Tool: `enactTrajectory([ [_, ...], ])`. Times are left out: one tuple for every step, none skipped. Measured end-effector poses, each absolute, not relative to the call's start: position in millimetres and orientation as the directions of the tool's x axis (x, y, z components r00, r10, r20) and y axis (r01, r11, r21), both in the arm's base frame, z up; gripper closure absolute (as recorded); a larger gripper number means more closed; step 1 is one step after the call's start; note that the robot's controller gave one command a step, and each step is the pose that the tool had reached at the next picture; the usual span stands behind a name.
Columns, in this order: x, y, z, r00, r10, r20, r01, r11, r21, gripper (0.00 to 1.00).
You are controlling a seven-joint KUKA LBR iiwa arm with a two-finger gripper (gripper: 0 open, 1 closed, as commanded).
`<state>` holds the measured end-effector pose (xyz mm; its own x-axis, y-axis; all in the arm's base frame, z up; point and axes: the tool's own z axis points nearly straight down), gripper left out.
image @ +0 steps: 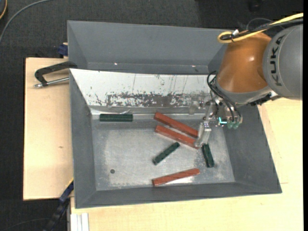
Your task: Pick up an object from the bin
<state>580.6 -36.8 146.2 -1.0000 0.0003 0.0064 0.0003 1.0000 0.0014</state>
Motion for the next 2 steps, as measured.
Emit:
enactTrajectory([
  [594.1,-17.8,71.5,-0.994,0.106,0.005,0.106,0.994,0.002,0.00],
  [596.5,-19.0,77.1,-0.994,0.106,-0.004,0.106,0.994,0.002,1.00],
])
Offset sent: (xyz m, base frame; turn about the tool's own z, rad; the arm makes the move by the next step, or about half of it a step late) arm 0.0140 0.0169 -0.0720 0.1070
